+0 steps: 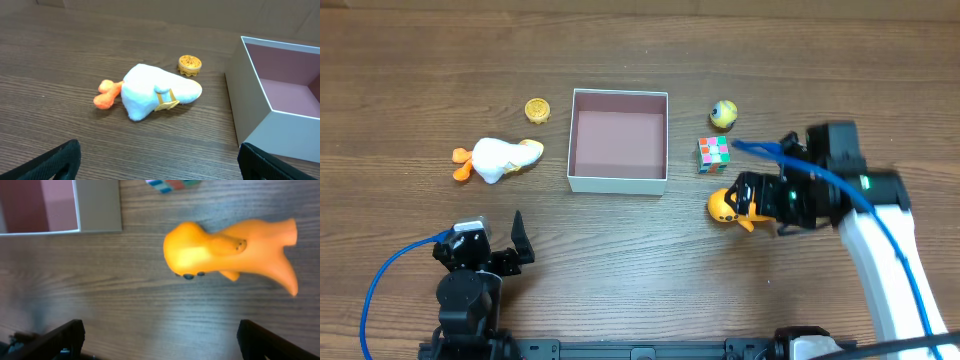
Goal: Pack container
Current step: 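Move the right gripper over the Rubik's cube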
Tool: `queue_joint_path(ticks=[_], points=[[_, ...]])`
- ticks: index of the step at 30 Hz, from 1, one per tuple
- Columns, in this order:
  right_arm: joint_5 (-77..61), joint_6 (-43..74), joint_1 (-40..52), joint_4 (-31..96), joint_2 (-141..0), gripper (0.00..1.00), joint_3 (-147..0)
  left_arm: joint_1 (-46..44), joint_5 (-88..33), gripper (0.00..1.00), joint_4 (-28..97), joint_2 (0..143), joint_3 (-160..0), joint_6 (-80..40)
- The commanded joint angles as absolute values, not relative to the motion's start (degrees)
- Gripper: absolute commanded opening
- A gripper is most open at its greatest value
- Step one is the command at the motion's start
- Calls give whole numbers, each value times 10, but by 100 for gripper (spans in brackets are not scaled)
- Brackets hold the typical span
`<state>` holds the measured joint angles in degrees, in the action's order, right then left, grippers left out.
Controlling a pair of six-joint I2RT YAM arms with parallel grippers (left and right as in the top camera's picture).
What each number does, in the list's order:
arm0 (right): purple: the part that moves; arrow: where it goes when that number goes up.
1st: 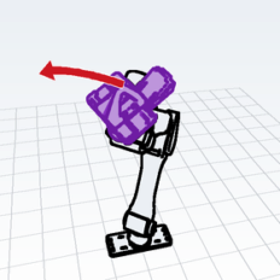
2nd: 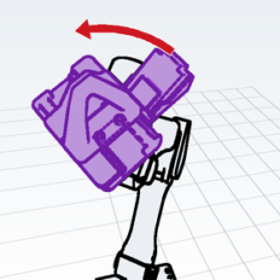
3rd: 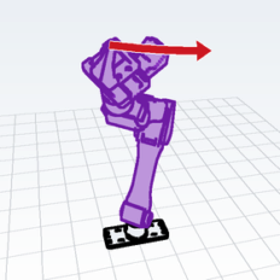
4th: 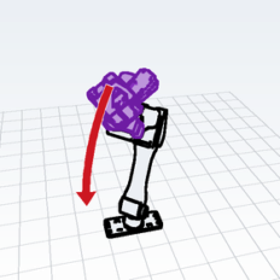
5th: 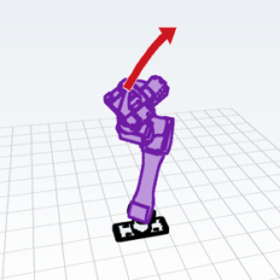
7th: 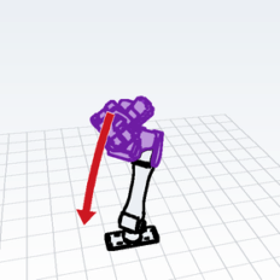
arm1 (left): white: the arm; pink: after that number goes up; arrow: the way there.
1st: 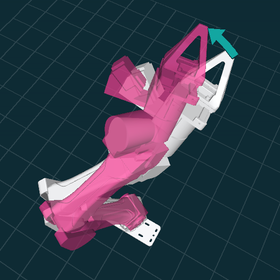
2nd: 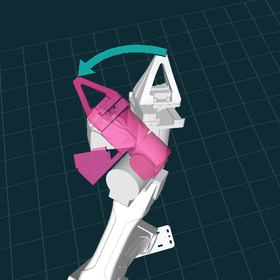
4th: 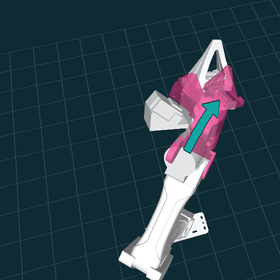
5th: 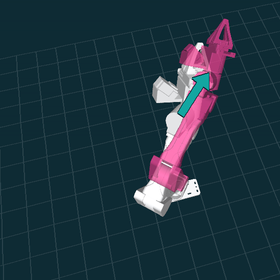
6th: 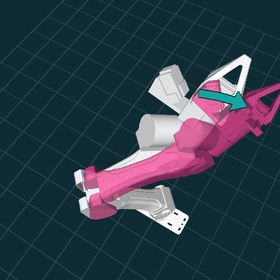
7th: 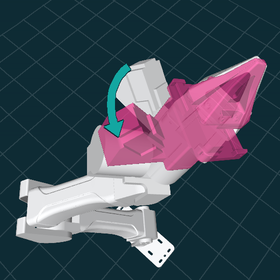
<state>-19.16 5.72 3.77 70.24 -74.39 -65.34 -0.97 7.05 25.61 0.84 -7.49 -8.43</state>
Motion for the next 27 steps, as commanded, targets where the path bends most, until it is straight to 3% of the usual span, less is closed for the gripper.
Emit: queue_joint_path(ticks=[1, 17, 27], points=[[-181, 21, 51, 719, -817, 100, -754, -4, 64, 100, 255, 3, -73, -73], [-100, -5, 63, 571, -889, 100, -803, -4, 64, 100, 255, 3, -73, -73], [-149, -20, 63, 546, -1025, 100, -803, -4, 64, 100, 255, 3, -73, -73]])
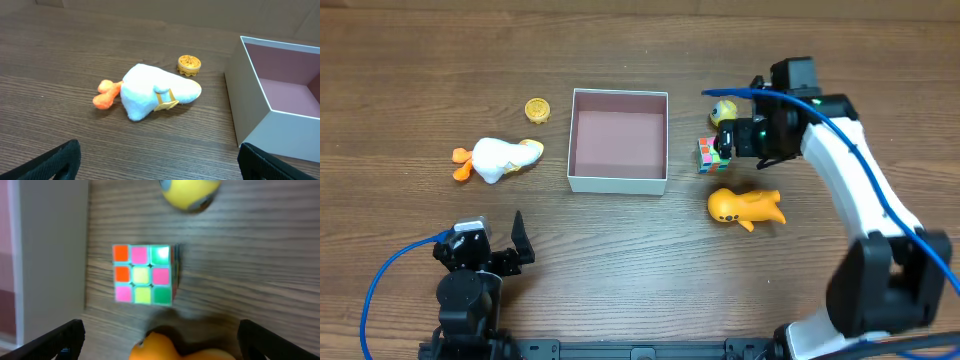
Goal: Pack container
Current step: 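Move the right gripper over the Rubik's cube, then lower the right gripper and grasp the Rubik's cube, lift it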
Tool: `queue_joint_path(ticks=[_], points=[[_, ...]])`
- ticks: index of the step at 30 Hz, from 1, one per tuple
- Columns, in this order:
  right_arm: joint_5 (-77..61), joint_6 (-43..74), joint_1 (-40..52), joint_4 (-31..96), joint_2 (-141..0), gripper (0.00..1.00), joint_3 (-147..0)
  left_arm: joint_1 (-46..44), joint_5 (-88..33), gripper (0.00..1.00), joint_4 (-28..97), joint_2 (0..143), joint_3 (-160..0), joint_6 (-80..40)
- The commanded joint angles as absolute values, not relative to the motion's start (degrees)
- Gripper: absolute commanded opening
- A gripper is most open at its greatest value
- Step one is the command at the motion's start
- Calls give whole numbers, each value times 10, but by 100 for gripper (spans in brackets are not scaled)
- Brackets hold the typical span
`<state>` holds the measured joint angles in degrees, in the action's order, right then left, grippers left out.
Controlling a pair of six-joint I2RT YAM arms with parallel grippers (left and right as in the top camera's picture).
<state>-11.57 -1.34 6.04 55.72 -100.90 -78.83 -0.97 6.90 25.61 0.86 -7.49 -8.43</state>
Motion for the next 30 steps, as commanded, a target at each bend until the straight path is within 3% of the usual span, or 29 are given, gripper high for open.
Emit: queue_joint_path(ticks=[1, 9, 19, 30], points=[[-170, -19, 63, 536, -1026, 100, -803, -4, 64, 100, 255, 3, -73, -73], [-230, 16, 65, 475, -1026, 100, -803, -4, 64, 100, 255, 3, -73, -73], [-19, 2, 137, 467, -1041, 99, -803, -4, 64, 100, 255, 3, -73, -73], [0, 46, 128, 446, -1118, 96, -802, -4, 64, 100, 255, 3, -73, -73]])
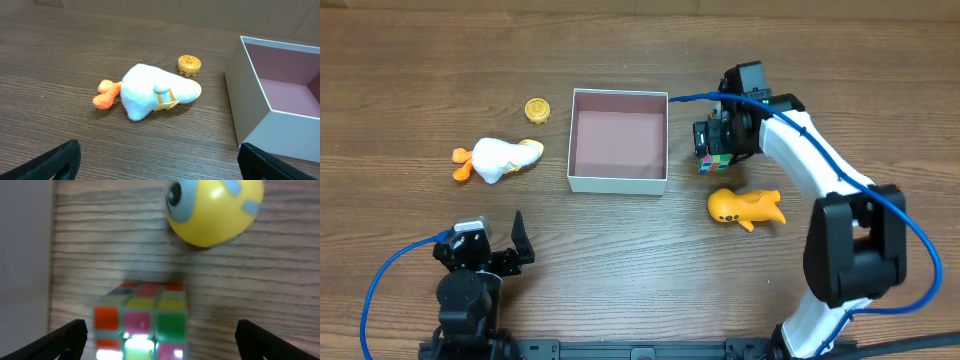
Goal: Pack container
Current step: 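Lower the right gripper and grasp the Rubik's cube, lift it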
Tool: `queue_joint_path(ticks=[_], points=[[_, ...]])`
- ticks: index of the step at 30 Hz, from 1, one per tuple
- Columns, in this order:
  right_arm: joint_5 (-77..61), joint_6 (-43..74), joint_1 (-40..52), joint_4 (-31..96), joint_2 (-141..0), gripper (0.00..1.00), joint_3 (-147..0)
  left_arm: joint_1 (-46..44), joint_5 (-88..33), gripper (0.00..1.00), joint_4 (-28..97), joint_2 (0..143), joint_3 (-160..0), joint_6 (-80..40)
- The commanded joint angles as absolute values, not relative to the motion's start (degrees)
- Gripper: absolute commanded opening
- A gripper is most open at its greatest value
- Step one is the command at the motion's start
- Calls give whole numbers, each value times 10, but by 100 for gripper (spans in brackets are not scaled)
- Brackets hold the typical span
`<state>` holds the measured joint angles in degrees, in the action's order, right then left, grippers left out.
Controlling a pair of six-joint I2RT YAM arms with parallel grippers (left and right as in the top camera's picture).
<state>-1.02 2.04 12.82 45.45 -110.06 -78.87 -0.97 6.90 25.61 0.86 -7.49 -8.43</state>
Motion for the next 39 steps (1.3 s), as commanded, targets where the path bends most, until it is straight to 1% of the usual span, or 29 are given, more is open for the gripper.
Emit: queue_joint_path(ticks=[1, 3, 10, 14, 16, 20, 25, 30, 33, 39], points=[[-1, 48, 128, 444, -1122, 96, -802, -4, 64, 100, 255, 3, -73, -73], [-1, 48, 128, 443, -1123, 95, -802, -4, 64, 100, 255, 3, -73, -73], [-3, 61, 128, 446, -1123, 82, -802, -4, 64, 100, 255, 3, -73, -73], [-3, 63, 128, 452, -1123, 79, -802, -4, 64, 100, 255, 3, -73, -73], [-3, 70, 128, 457, -1123, 75, -802, -4, 64, 100, 255, 3, -73, -73], [-3, 74, 128, 467, -1123, 74, -802, -4, 64, 100, 255, 3, -73, -73], [-2, 76, 128, 481, -1123, 66, -802, -4, 64, 100, 255, 3, -73, -73], [-2, 76, 128, 483, -1123, 63, -802, -4, 64, 100, 255, 3, -73, -73], [-2, 76, 128, 484, -1123, 57, -802, -4, 64, 100, 255, 3, -73, -73], [-1, 78, 128, 496, -1122, 55, -811, -4, 64, 100, 255, 3, -73, -73]])
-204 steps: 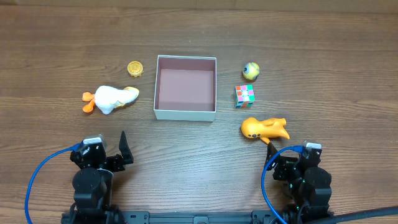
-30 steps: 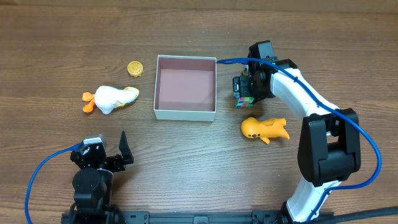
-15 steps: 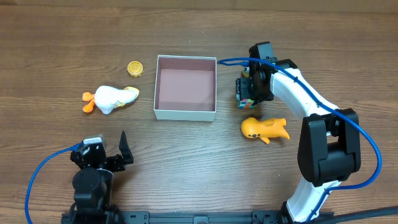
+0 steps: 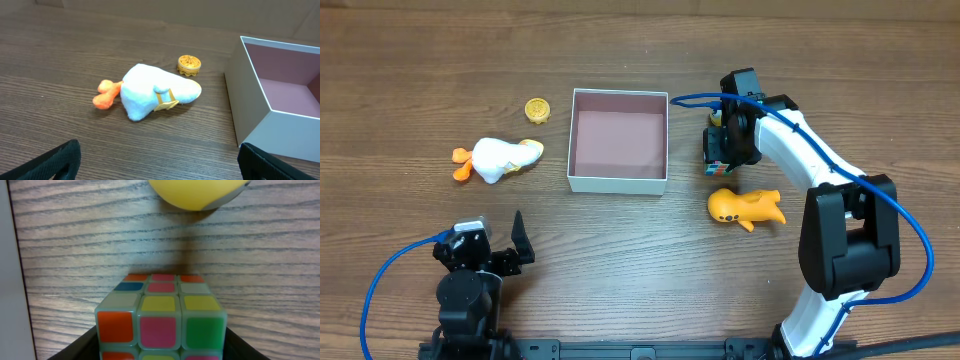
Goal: Pack container
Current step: 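Lower the right gripper and grasp the Rubik's cube, lift it, then carry the cube with the right gripper over the box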
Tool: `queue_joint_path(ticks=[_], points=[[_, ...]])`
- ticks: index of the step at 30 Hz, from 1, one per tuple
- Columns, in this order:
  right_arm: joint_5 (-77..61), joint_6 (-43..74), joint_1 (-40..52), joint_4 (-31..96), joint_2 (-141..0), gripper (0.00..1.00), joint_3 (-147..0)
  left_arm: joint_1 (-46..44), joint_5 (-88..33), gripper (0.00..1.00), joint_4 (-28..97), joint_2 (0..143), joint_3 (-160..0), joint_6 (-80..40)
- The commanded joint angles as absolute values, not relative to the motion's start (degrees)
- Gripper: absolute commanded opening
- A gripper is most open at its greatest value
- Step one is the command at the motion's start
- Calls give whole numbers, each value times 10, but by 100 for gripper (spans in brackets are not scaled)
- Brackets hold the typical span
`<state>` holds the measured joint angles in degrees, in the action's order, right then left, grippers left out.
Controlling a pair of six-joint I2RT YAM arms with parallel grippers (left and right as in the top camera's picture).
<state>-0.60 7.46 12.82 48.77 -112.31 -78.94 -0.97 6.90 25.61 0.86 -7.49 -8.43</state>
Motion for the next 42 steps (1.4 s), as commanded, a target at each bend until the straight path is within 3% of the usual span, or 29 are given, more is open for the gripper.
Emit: queue_joint_path(ticks=[1, 20, 31, 42], points=[[-1, 77, 128, 502, -1122, 55, -816, -4, 64, 100, 255, 3, -73, -73], [-1, 58, 154, 696, -1122, 54, -1131, -4, 64, 100, 255, 3, -73, -73], [0, 56, 271, 628, -1123, 52, -1141, -4, 64, 100, 255, 3, -73, -73], [0, 60, 296, 592, -1203, 51, -1141, -4, 64, 100, 255, 3, -73, -73]])
